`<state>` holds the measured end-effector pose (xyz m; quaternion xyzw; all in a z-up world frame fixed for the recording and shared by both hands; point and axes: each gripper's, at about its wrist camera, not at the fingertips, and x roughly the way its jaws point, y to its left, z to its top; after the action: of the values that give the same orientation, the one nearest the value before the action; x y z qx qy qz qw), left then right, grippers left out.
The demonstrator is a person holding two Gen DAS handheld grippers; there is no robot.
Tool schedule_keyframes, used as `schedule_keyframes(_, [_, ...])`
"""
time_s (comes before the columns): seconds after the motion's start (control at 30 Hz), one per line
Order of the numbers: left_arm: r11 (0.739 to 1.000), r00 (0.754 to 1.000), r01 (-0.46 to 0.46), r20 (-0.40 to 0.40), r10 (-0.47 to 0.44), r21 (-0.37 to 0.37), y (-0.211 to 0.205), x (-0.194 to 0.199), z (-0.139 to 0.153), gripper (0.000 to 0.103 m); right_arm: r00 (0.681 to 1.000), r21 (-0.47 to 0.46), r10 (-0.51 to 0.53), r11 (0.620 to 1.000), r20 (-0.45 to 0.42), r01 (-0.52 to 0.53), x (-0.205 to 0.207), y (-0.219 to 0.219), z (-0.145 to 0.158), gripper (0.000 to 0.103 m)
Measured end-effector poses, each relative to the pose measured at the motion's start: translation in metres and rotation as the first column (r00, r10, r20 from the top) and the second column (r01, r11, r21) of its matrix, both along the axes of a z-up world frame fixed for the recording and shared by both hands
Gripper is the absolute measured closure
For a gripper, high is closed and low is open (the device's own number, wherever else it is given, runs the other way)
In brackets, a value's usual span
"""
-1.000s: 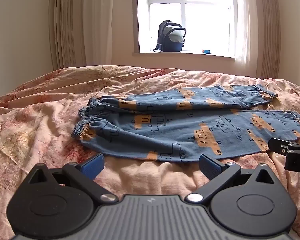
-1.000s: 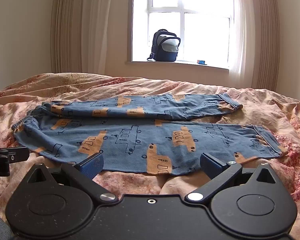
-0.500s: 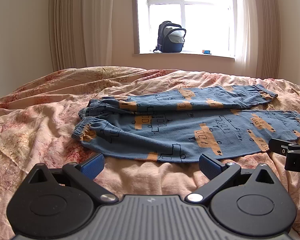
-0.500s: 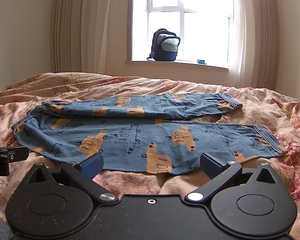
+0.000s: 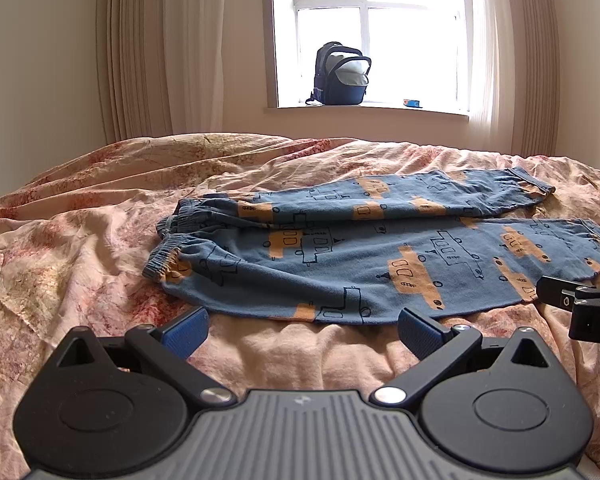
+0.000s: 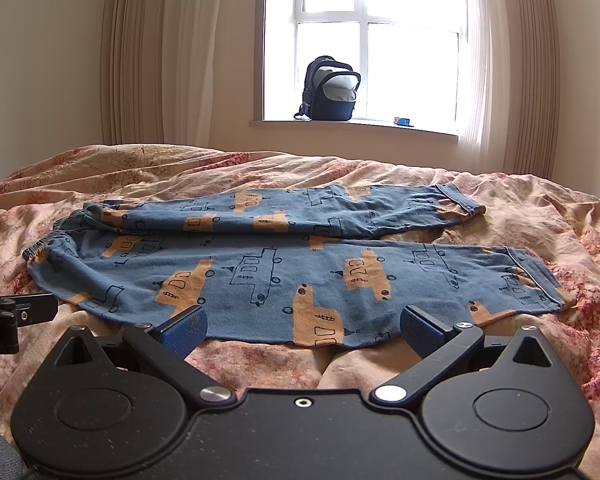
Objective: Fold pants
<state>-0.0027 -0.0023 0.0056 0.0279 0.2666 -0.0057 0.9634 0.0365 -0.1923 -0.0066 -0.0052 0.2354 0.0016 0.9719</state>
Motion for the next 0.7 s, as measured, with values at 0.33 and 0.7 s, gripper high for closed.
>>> schedule_keyframes(0.33, [1.0, 1.0, 0.0, 0.001, 0.0, 0.001, -0.0001, -0.0001, -0.0005, 0.0, 1.0, 0.001, 0.0, 1.0, -0.002, 0.0, 0.0002, -0.0002, -0.0004, 0.001])
schedule_keyframes(0.7, [1.0, 1.0, 0.001, 0.001, -0.001, 0.0, 0.0014, 0.0006, 0.0038, 0.0, 1.0, 0.003, -0.001, 1.0, -0.003, 0.001, 0.0004, -0.0001, -0.0008, 0.001])
